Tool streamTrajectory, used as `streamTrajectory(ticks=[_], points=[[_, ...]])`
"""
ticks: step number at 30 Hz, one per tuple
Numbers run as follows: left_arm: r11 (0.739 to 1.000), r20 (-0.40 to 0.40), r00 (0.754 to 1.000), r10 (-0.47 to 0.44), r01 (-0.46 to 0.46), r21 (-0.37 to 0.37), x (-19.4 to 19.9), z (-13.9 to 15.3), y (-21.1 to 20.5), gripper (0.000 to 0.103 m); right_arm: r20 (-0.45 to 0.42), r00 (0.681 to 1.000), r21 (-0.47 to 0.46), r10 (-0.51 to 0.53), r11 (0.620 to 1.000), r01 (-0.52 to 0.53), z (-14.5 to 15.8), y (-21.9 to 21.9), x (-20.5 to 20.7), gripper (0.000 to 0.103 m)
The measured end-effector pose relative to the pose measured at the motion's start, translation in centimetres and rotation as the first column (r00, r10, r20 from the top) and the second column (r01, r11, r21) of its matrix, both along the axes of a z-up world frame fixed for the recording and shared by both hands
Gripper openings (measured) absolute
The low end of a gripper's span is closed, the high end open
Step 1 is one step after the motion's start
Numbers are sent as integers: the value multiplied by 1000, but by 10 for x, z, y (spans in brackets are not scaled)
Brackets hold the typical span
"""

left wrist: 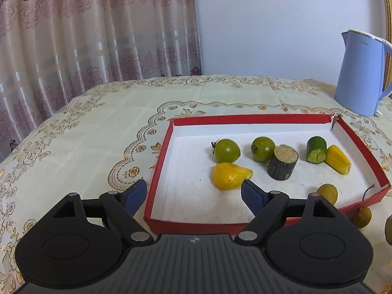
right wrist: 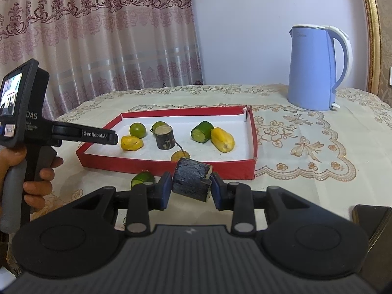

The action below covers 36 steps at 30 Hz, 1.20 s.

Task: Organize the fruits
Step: 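Carry the dark block over the tray with the right tool while the left tool withdraws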

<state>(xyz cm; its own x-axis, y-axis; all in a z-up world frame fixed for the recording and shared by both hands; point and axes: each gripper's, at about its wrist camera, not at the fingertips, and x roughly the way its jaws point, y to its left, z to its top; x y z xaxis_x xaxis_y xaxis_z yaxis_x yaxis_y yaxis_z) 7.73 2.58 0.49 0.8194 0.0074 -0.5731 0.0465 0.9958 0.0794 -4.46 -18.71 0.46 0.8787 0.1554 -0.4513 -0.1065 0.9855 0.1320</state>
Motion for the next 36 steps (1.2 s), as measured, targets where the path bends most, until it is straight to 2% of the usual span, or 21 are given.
streamTrajectory(ticks=[7, 15, 19, 27, 36], points=[[1000, -14, 1000, 10, -10, -24, -8, -4, 4, 87, -1, 1000, 0, 1, 1000, -1, 1, 1, 3, 32], [1000, -11, 1000, 2, -3, -11, -15, -6, 1, 88, 22, 1000, -20, -3, 1000, 3, 11, 3, 14, 32], [1000, 1, 1000, 7, -7, -2, -20, -5, 0, 96, 39, 999, -31, -5, 1000, 6, 18, 4, 20, 32], [1000, 2, 1000, 8, -8, -3, -24, -3, 2, 96, 59, 998, -48, -5, 999, 8, 29, 5, 41, 32], [1000, -13, 1000, 5, -5, 7, -27, -8, 2, 96, 44, 999, -61, -14, 998, 16, 32, 6, 66, 32]])
